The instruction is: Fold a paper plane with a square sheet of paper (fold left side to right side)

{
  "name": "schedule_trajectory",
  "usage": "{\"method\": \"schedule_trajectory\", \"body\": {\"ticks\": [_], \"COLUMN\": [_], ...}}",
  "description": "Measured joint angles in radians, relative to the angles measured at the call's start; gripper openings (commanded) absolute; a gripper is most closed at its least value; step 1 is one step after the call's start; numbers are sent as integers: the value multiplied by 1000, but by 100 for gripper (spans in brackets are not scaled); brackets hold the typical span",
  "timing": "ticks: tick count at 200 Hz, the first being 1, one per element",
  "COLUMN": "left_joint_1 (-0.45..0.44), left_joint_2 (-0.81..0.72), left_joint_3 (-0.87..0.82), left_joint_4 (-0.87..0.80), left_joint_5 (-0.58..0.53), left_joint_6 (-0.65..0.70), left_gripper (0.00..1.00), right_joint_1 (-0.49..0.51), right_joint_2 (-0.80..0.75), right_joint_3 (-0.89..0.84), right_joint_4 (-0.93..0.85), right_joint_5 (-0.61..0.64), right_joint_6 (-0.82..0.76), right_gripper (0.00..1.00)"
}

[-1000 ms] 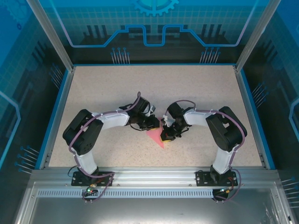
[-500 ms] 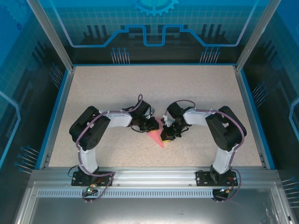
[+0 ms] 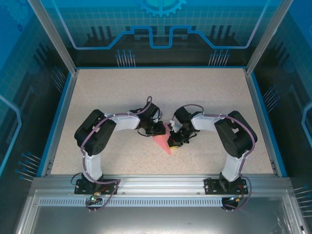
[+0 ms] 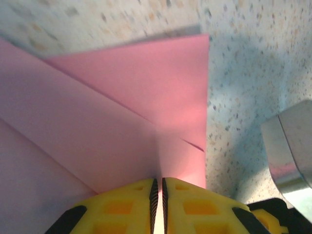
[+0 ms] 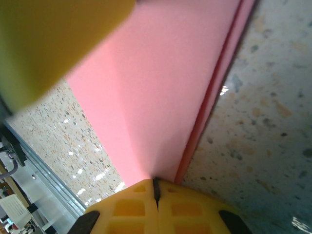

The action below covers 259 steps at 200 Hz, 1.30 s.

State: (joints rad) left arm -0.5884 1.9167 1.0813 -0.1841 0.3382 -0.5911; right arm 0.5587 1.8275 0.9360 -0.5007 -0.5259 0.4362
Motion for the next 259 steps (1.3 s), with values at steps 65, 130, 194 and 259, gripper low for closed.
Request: {"method": "schedule_trajectory", "body": {"ticks": [65,130,194,259], "left_joint_1": [113,170,94,2], "left_joint_2": [29,20,-183,-44], "left_joint_3": [63,98,4,-3], "left_joint_4": [-22,-55,-1,33], "left_joint_5": [-65,-84,9,60], "left_joint_6": [52,74,32,-5], "left_gripper": [16,18,19,18], "right_joint_1": [0,0,0,2], "right_joint_2": [0,-1,-1,-13], "right_joint_3": [0,0,0,-8], "right_joint_4": [0,0,1,16], "right_joint_5": [0,0,0,2], "right_joint_6": [0,0,0,4], "right_gripper": [0,0,0,0]}}
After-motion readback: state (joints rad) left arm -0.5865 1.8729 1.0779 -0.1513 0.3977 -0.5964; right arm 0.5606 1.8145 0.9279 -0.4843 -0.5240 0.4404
